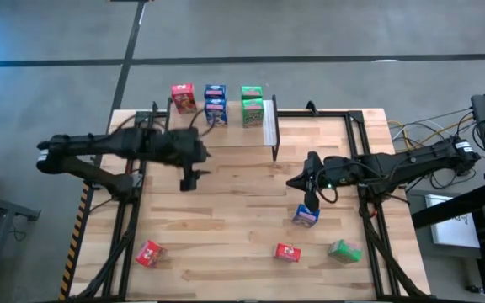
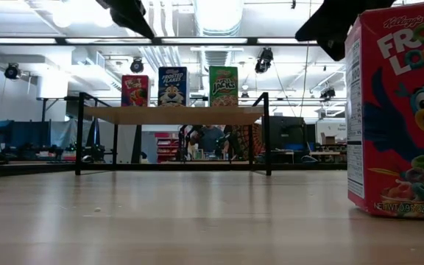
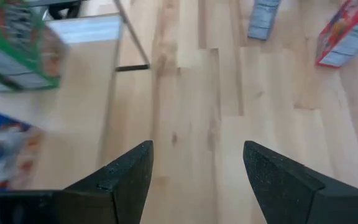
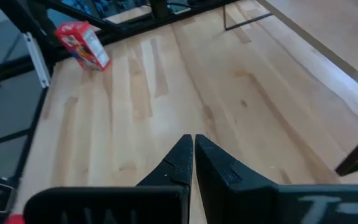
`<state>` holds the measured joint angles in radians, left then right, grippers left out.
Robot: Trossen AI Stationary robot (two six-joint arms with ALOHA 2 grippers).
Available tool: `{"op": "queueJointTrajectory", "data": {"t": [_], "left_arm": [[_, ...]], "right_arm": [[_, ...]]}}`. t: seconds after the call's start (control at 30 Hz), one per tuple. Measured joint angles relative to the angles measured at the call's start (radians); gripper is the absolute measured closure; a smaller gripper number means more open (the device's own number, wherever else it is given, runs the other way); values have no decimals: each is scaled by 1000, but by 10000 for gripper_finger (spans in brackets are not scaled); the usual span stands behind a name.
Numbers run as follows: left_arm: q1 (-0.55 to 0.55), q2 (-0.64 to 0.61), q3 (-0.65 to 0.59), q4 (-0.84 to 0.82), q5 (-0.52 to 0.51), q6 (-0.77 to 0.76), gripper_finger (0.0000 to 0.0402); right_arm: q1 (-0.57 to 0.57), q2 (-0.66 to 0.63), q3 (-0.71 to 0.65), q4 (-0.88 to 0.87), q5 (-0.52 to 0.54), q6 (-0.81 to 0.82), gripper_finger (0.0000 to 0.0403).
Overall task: Stack cereal on shelf
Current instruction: Put the right red cereal box on the shelf aligned with the red cereal box
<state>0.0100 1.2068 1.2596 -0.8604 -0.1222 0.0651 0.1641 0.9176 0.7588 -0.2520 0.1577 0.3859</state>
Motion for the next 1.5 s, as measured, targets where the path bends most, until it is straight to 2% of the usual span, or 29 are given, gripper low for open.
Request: {"op": "queueJointTrajectory", "data": {"t": [0.13,0.3,0.53,0.83,1.07,1.27,1.5], "left_arm": [[-84,-16,-115,158,0,-55,169],[-181,7,-199,359,-2,-81,169],[-312,114,-210,568,-100,-101,169],[-404,311,-202,879,-114,-98,169],[-427,492,-124,1034,-113,-104,168],[-449,640,17,1052,-113,-112,147],[-461,780,156,1015,-111,-98,120]], "right_arm": [[26,0,15,-4,0,9,394],[56,0,20,-6,0,-15,394],[93,0,20,-8,0,-84,394],[161,0,18,23,78,-195,394],[268,0,9,124,97,-239,394],[344,0,7,127,155,-232,394],[387,0,6,129,158,-214,394]]}}
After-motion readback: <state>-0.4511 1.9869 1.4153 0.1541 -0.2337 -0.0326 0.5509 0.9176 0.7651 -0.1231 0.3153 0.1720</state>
